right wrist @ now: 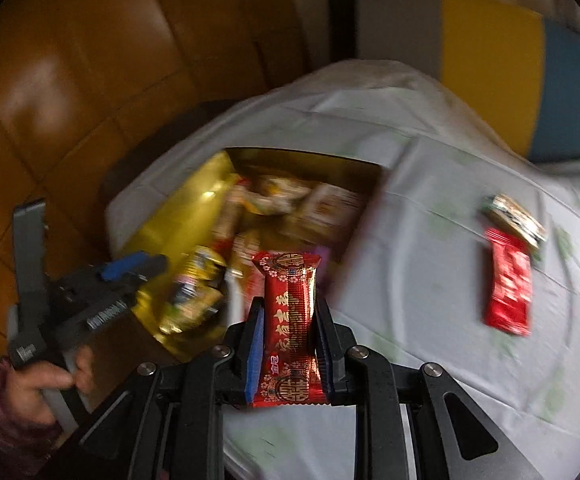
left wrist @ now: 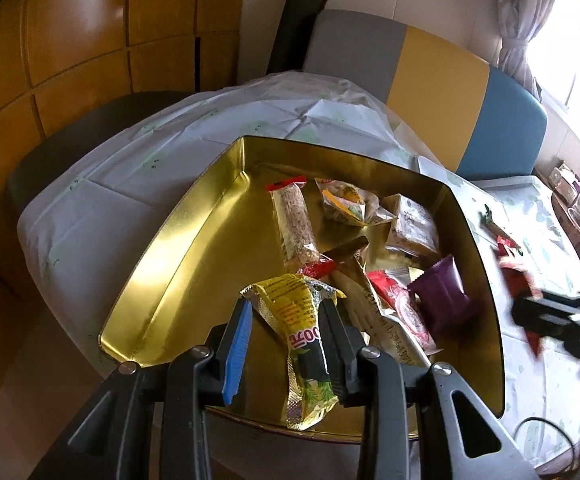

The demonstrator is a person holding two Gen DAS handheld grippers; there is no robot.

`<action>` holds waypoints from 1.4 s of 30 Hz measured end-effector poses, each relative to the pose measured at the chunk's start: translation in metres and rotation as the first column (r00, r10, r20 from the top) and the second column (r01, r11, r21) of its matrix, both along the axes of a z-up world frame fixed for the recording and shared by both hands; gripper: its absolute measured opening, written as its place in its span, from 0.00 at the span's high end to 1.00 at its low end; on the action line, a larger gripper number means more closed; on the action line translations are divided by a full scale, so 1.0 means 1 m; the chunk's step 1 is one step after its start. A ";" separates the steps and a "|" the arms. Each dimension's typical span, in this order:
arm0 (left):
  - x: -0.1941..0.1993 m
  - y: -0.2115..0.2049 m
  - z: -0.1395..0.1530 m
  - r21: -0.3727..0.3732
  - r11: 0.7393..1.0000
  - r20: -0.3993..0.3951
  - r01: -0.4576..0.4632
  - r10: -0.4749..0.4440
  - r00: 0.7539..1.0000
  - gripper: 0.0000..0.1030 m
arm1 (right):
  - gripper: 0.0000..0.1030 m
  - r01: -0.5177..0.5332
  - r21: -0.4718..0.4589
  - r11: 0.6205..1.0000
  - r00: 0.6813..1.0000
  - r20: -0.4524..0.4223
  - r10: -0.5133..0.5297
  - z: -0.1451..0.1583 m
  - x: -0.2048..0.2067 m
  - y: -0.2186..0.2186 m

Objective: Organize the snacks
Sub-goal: 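Lower the red-gold wrapper into the gold tray and open the right tool, then move both tools back over the red wrapper and cracker pack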

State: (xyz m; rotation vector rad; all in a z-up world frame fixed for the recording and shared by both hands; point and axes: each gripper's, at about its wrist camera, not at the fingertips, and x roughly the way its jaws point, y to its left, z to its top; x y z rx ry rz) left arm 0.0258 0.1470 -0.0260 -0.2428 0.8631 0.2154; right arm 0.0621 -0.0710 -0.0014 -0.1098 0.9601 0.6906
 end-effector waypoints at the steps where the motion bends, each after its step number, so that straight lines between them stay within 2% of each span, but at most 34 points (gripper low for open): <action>1: 0.000 0.000 0.000 0.004 1.000 0.000 0.002 -0.002 1.000 0.66 | 0.77 -0.017 -0.005 1.000 1.000 -0.002 0.017 -0.004 0.001 0.011; 6: -0.001 0.000 -0.003 0.002 1.000 -0.008 0.001 -0.001 1.000 0.66 | 0.76 -0.044 -0.079 0.996 0.999 -0.035 0.041 -0.030 0.002 0.038; 9: 0.000 -0.002 -0.005 0.003 1.000 -0.012 0.006 -0.006 1.000 0.66 | 0.74 -0.049 -0.084 0.995 0.998 -0.052 0.044 -0.038 -0.001 0.039; 15: -0.001 -0.007 -0.003 0.015 1.000 -0.005 0.018 -0.018 1.000 0.66 | 0.74 -0.027 -0.054 0.998 0.998 -0.053 0.024 -0.032 -0.003 0.025; 19: -0.001 -0.009 -0.001 0.020 1.000 -0.003 0.023 -0.023 1.000 0.66 | 0.74 -0.018 -0.039 0.999 1.000 -0.023 0.017 -0.024 -0.008 0.016; 21: -0.001 -0.011 -0.001 0.024 0.999 -0.002 0.029 -0.029 1.000 0.66 | 0.69 -0.002 -0.047 0.999 1.000 -0.010 0.002 -0.021 -0.009 0.010; 23: -0.001 -0.012 -0.001 0.029 0.999 -0.003 0.032 -0.032 0.999 0.66 | 0.65 0.018 -0.052 0.998 1.000 0.010 -0.017 -0.018 -0.010 0.000; 29: -0.002 -0.019 0.001 0.040 0.998 -0.003 0.049 -0.049 0.999 0.66 | 0.64 0.094 -0.066 0.993 0.995 0.022 -0.093 -0.015 -0.005 -0.035; 32: -0.002 -0.023 0.002 0.050 0.997 -0.001 0.062 -0.062 0.998 0.66 | 0.57 0.135 -0.085 0.987 0.991 0.020 -0.133 -0.018 0.000 -0.054; 36: -0.001 -0.029 0.004 0.060 0.995 -0.002 0.083 -0.084 0.997 0.66 | 0.55 0.182 -0.136 0.974 0.983 0.031 -0.179 -0.021 0.006 -0.083; 42: 0.002 -0.040 0.008 0.072 0.990 -0.003 0.120 -0.121 0.993 0.66 | 0.37 0.260 -0.204 0.944 0.965 0.067 -0.252 -0.018 0.019 -0.130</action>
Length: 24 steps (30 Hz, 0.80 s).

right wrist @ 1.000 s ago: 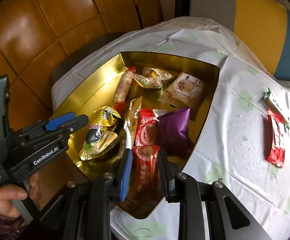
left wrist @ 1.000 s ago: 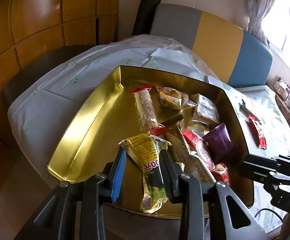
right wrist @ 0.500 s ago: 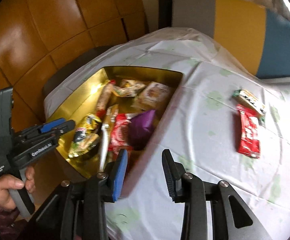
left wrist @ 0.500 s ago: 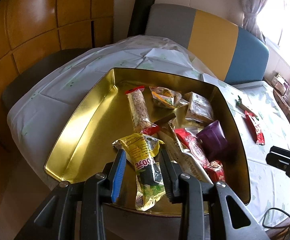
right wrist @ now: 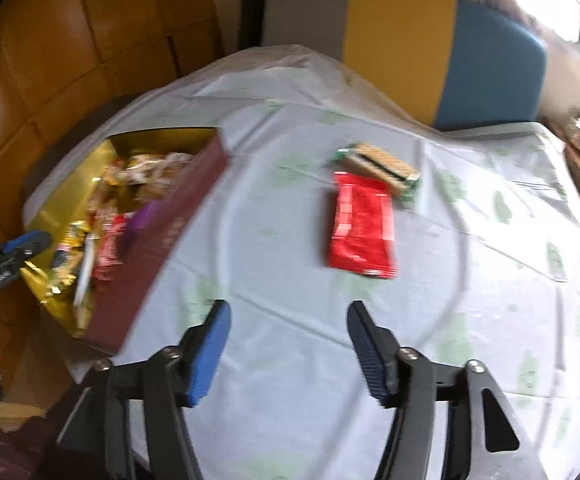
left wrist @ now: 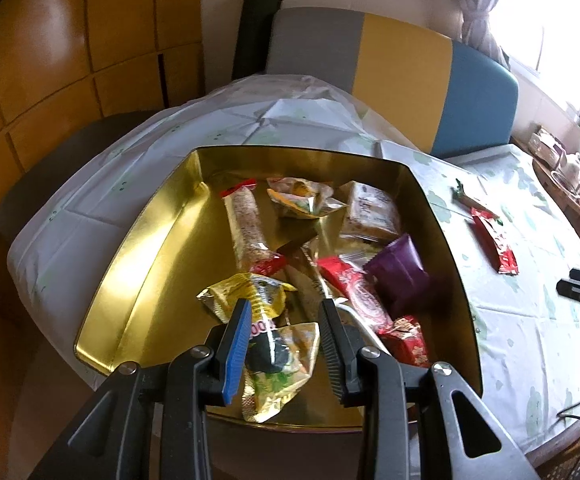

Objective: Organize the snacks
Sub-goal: 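Move both tools back over the red wrapper and cracker pack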

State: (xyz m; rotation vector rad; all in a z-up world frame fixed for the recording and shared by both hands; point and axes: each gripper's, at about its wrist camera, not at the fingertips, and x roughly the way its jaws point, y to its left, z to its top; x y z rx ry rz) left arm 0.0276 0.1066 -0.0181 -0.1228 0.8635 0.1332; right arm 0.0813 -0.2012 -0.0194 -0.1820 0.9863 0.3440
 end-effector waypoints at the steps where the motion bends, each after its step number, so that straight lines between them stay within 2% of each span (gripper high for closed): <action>1: 0.001 -0.002 0.001 0.003 1.000 -0.001 0.007 -0.007 1.000 0.66 | 0.36 0.013 -0.012 1.000 1.000 0.002 -0.013 0.001 0.003 -0.008; 5: 0.008 -0.015 0.006 0.014 0.999 -0.002 0.049 -0.049 0.999 0.66 | 0.25 0.087 -0.070 0.994 0.996 0.016 -0.086 0.003 0.018 -0.047; 9: 0.019 -0.038 0.020 0.019 0.993 0.015 0.115 -0.115 0.993 0.66 | 0.21 0.202 -0.109 0.973 0.979 0.024 -0.201 -0.004 0.037 -0.096; 11: 0.028 -0.055 0.028 0.023 0.986 0.019 0.165 -0.166 0.986 0.66 | 0.21 0.291 -0.089 0.953 0.957 0.014 -0.291 -0.011 0.044 -0.123; 13: 0.036 -0.075 0.034 0.026 0.976 0.024 0.218 -0.219 0.975 0.66 | 0.21 0.398 -0.023 0.917 0.916 -0.035 -0.399 -0.021 0.047 -0.154; 15: 0.045 -0.098 0.038 0.015 0.961 0.023 0.277 -0.277 0.961 0.66 | 0.21 0.485 -0.008 0.874 0.870 -0.100 -0.484 -0.027 0.051 -0.172; 18: 0.068 -0.134 0.042 -0.035 0.936 0.002 0.349 -0.350 0.937 0.65 | 0.21 0.517 0.028 0.855 0.853 -0.098 -0.512 -0.023 0.053 -0.180; 21: 0.087 -0.166 0.039 -0.062 0.916 -0.011 0.396 -0.397 0.918 0.48 | 0.20 0.519 0.041 0.854 0.852 -0.096 -0.514 -0.020 0.052 -0.178; 24: 0.118 -0.206 0.022 -0.088 0.897 -0.065 0.433 -0.439 0.896 0.45 | 0.19 0.509 0.045 0.859 0.859 -0.083 -0.505 -0.016 0.053 -0.174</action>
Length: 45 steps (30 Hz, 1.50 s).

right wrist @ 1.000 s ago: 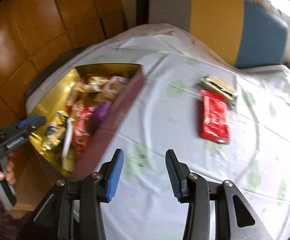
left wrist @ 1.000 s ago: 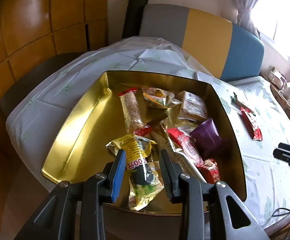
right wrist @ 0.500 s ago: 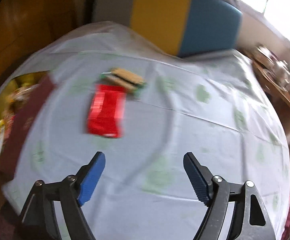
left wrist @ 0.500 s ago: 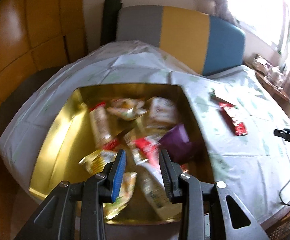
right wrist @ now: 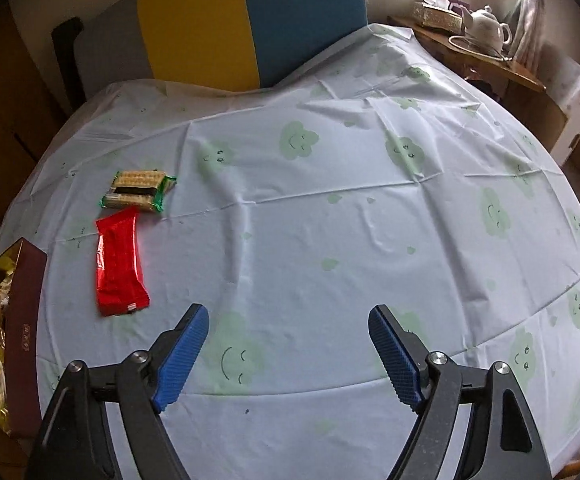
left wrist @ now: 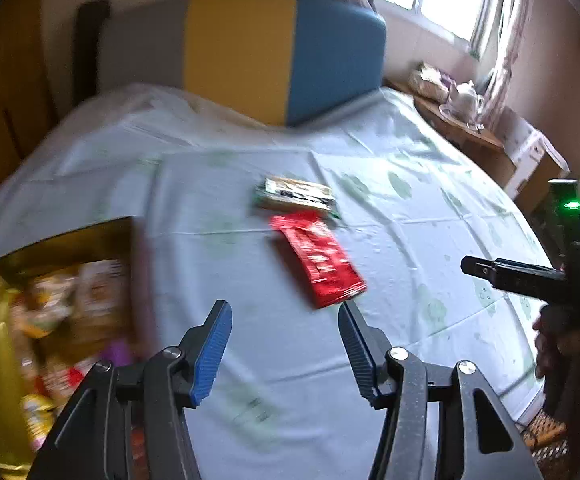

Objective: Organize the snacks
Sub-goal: 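Move both tools back over the red wrapper and cracker pack, then grasp the red wrapper with the left tool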

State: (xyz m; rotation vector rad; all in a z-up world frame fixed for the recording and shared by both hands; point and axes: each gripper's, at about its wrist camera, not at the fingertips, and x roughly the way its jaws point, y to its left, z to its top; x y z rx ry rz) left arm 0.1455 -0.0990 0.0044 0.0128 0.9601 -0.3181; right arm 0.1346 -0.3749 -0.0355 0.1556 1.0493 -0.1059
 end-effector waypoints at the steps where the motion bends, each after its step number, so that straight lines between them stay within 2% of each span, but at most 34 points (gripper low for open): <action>1: 0.009 -0.009 -0.007 0.005 1.000 -0.018 0.006 -0.006 1.000 0.45 | 0.19 -0.001 0.005 1.000 1.000 0.005 0.001 0.001 0.001 0.000; 3: 0.028 -0.026 -0.022 0.013 1.000 -0.065 -0.001 0.002 0.998 0.45 | 0.19 -0.001 0.015 1.000 1.000 0.017 0.000 0.003 -0.001 -0.001; 6: 0.048 -0.044 -0.039 0.010 1.000 -0.115 -0.012 0.013 0.993 0.33 | 0.19 0.000 0.024 1.000 1.000 0.024 0.000 0.005 -0.004 0.000; 9: 0.067 -0.056 -0.050 0.017 0.999 -0.128 -0.028 0.030 0.991 0.24 | 0.19 -0.009 0.030 1.000 1.000 0.029 0.008 0.006 -0.004 0.001; 17: 0.100 -0.069 -0.078 0.093 0.990 -0.145 -0.103 0.116 0.983 0.23 | 0.17 -0.013 0.069 0.998 0.998 0.058 0.009 0.014 -0.003 0.001; 19: 0.107 -0.069 -0.089 0.101 0.988 -0.186 -0.119 0.136 0.973 0.26 | 0.17 -0.012 0.077 0.997 0.998 0.062 0.008 0.015 -0.002 -0.001; 20: 0.106 -0.069 -0.089 0.105 0.987 -0.170 -0.119 0.136 0.976 0.29 | 0.17 -0.010 0.080 0.997 0.998 0.064 0.005 0.016 -0.003 -0.001; 21: 0.102 -0.070 -0.087 0.107 0.988 -0.147 -0.111 0.126 0.981 0.52 | 0.17 -0.009 0.083 0.997 0.998 0.064 0.004 0.016 -0.002 -0.001; 24: 0.087 -0.066 -0.084 0.081 0.994 -0.145 -0.072 0.083 0.986 0.58 | 0.17 -0.008 0.080 0.997 0.998 0.067 0.003 0.016 -0.002 -0.002; 25: 0.077 -0.061 -0.083 0.069 0.996 -0.139 -0.065 0.074 0.988 0.59 | 0.17 -0.007 0.077 0.997 0.998 0.068 0.002 0.016 -0.003 -0.002; 30: 0.010 -0.038 -0.080 0.097 0.995 -0.088 -0.001 0.010 0.996 0.58 | 0.17 -0.007 0.072 0.997 0.998 0.070 0.002 0.016 -0.005 -0.003; 33: -0.032 -0.026 -0.079 0.112 0.993 -0.030 0.035 -0.032 0.999 0.58 | 0.17 -0.021 0.057 0.998 0.998 0.055 0.018 0.013 -0.005 0.002; 38: -0.060 -0.019 -0.088 0.108 0.990 0.063 0.090 -0.097 0.993 0.55 | 0.17 -0.064 0.062 0.996 0.998 0.028 0.062 0.005 -0.005 0.011; 42: -0.063 -0.016 -0.091 0.096 0.992 0.114 0.088 -0.098 0.989 0.55 | 0.17 -0.173 0.075 0.982 0.985 -0.001 0.173 -0.002 -0.005 0.034; 45: -0.061 -0.018 -0.093 0.088 0.992 0.123 0.088 -0.098 0.988 0.55 | 0.17 -0.306 0.056 0.951 0.952 -0.008 0.306 0.002 0.004 0.067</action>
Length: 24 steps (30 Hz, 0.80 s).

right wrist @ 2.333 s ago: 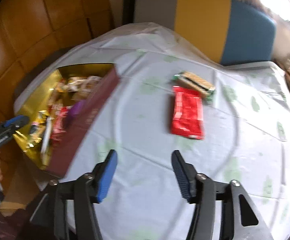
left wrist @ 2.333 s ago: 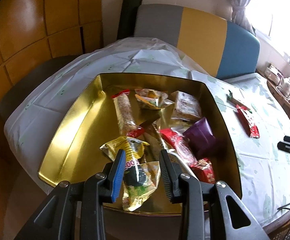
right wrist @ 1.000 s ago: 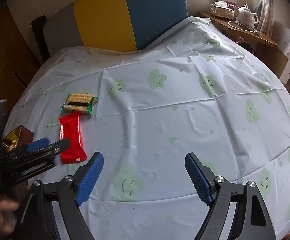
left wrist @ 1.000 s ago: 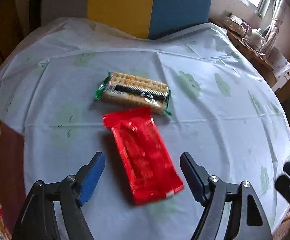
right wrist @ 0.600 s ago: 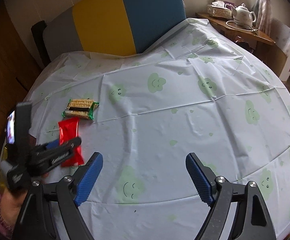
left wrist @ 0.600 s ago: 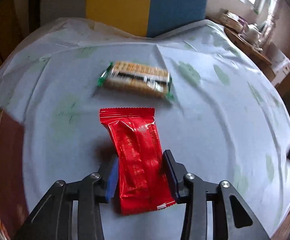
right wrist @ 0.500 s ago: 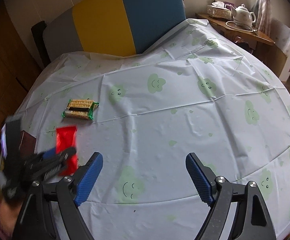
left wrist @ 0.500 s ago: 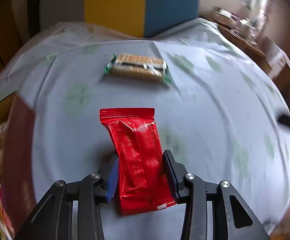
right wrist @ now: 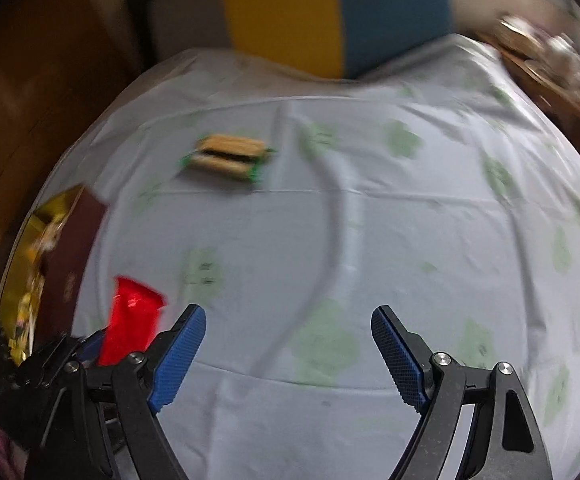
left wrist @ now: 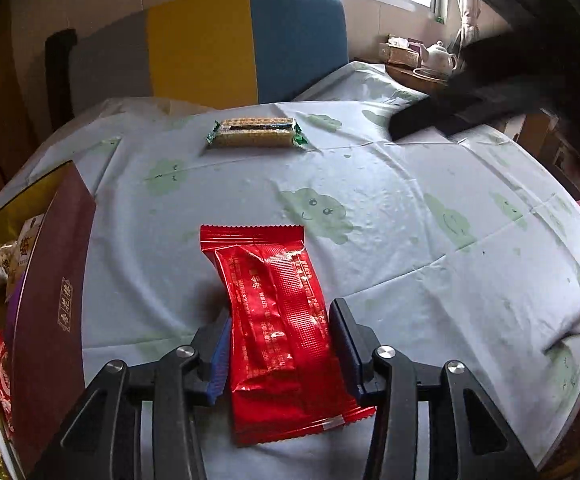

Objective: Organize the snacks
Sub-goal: 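Grasp the red wrapper with the left tool, then hold the red wrapper in the left tool while the right tool grasps the cracker pack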

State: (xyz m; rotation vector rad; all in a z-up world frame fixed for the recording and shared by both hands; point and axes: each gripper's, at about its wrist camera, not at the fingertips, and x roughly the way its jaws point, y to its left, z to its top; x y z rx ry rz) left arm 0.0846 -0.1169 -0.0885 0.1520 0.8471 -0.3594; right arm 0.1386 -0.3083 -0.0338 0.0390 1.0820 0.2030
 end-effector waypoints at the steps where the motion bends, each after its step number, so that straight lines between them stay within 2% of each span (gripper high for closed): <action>1: 0.001 0.002 0.000 -0.016 1.000 -0.003 0.000 0.000 1.000 0.55 | 0.17 -0.041 -0.013 0.999 0.999 0.003 0.041 0.002 0.005 0.009; 4: -0.003 0.006 0.000 -0.042 0.999 0.000 0.001 -0.001 1.000 0.55 | 0.17 -0.152 -0.062 0.986 0.988 0.026 0.154 0.006 0.032 0.037; 6: -0.003 0.007 -0.001 -0.048 0.999 0.003 0.001 -0.001 1.000 0.55 | 0.17 -0.191 -0.084 0.978 0.981 0.025 0.194 0.004 0.053 0.050; 11: -0.002 0.009 -0.002 -0.075 0.997 0.002 0.002 -0.002 1.000 0.54 | 0.17 -0.300 -0.171 0.938 0.953 -0.018 0.302 -0.012 0.115 0.084; 17: -0.003 0.010 -0.002 -0.087 0.996 0.003 0.003 -0.003 1.000 0.54 | 0.13 -0.399 -0.298 0.868 0.916 -0.077 0.394 -0.036 0.164 0.117; 21: -0.003 0.009 -0.002 -0.087 0.996 0.004 0.003 -0.003 1.000 0.54 | 0.14 -0.413 -0.298 0.861 0.910 -0.110 0.399 -0.049 0.182 0.122; 22: -0.003 0.009 -0.002 -0.086 0.996 0.004 0.003 -0.003 1.000 0.54 | 0.19 -0.412 -0.284 0.866 0.911 -0.127 0.392 -0.053 0.184 0.122; 24: -0.004 0.008 -0.002 -0.081 0.997 0.006 0.004 -0.003 1.000 0.54 | 0.38 -0.408 -0.296 0.863 0.913 -0.122 0.390 -0.054 0.180 0.120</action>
